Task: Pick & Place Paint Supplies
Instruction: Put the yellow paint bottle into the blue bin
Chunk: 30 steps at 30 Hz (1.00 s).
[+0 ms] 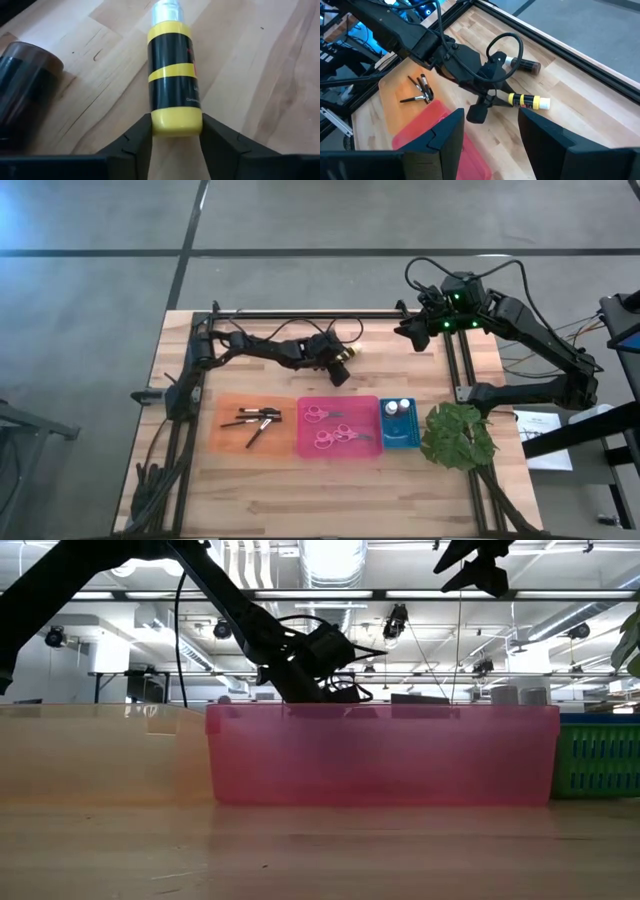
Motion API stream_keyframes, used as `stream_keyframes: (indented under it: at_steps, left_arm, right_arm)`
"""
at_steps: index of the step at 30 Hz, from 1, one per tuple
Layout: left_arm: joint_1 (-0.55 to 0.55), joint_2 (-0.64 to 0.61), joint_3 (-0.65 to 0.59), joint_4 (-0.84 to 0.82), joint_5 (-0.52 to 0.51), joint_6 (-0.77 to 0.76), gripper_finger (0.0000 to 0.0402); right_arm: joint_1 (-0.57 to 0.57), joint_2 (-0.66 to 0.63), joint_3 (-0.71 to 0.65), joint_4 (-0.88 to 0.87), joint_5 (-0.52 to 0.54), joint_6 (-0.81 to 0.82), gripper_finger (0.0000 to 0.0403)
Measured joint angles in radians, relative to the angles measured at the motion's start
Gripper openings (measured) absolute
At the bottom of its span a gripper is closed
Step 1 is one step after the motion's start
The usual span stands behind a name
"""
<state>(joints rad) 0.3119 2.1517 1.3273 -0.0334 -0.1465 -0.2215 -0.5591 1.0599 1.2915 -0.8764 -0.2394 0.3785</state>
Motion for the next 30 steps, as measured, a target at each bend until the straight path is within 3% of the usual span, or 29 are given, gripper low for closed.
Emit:
stream_keyframes:
  at_steps: [2,10,16,22,25,30]
  left_arm:
    - [0.002,0.000,0.000,0.000,0.015,-0.015,0.0129]
    - [0.009,-0.046,0.001,-0.057,0.147,-0.016,0.0128]
    - [0.040,-0.164,0.001,-0.087,0.510,0.020,0.0129]
    - [0.063,-0.304,0.000,-0.109,0.860,-0.019,0.0127]
    - [0.064,-0.382,0.001,-0.101,0.946,-0.048,0.0127]
    - [0.062,-0.491,0.002,-0.079,0.986,-0.104,0.0127]
  right_arm:
    - [0.000,0.000,0.000,-0.002,0.000,-0.010,0.0183]
    - [0.000,0.000,0.000,-0.010,-0.055,-0.091,0.0183]
    - [0.016,0.005,-0.002,-0.053,-0.207,-0.356,0.0183]
    - [0.051,0.007,-0.004,-0.116,-0.215,-0.603,0.0183]
    - [0.087,0.007,-0.004,-0.058,-0.231,-0.622,0.0183]
    - [0.203,0.007,-0.004,0.167,-0.206,-0.640,0.0183]
